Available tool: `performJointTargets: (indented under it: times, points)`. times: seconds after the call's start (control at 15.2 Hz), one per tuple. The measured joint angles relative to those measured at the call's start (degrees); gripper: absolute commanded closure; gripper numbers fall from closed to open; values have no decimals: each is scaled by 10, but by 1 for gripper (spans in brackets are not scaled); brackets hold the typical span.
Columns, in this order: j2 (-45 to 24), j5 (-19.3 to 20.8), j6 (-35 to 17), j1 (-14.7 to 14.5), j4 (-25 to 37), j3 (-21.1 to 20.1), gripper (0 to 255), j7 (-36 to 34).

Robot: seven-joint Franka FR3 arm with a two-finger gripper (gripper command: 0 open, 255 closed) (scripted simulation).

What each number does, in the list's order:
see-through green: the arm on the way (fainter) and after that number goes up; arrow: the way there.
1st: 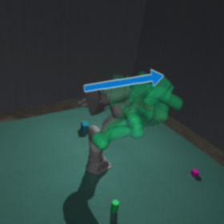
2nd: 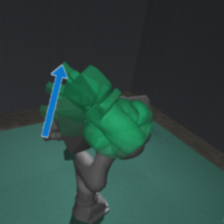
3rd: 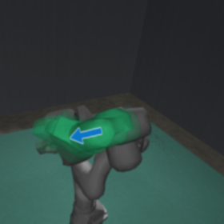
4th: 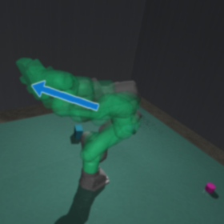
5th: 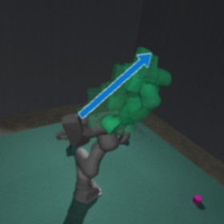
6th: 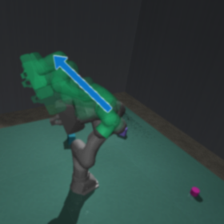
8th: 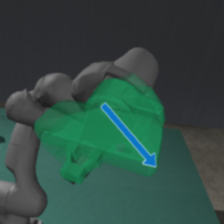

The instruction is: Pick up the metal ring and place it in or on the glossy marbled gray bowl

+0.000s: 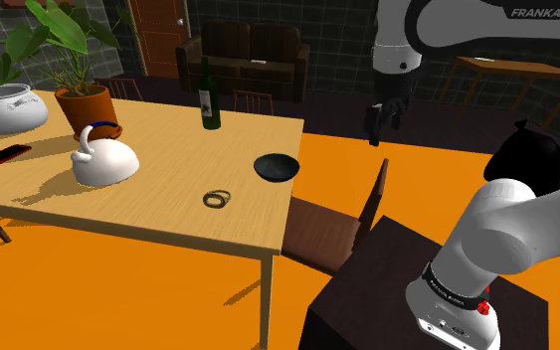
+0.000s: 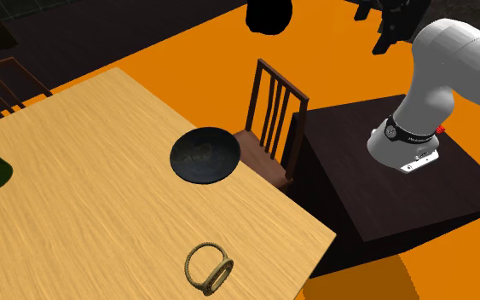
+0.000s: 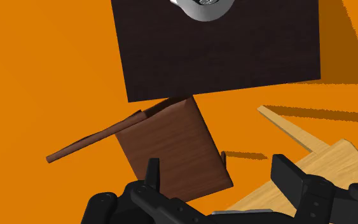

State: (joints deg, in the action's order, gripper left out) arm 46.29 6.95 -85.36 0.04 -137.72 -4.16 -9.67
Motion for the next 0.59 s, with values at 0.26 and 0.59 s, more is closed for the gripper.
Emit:
performJointTargets:
  times: [0.26,0.59]
  points:
    - [-35,-8,-35,-3,1,-5,0,-7]
    - [-126,-24,-113,-10,17,-17,0,-24]
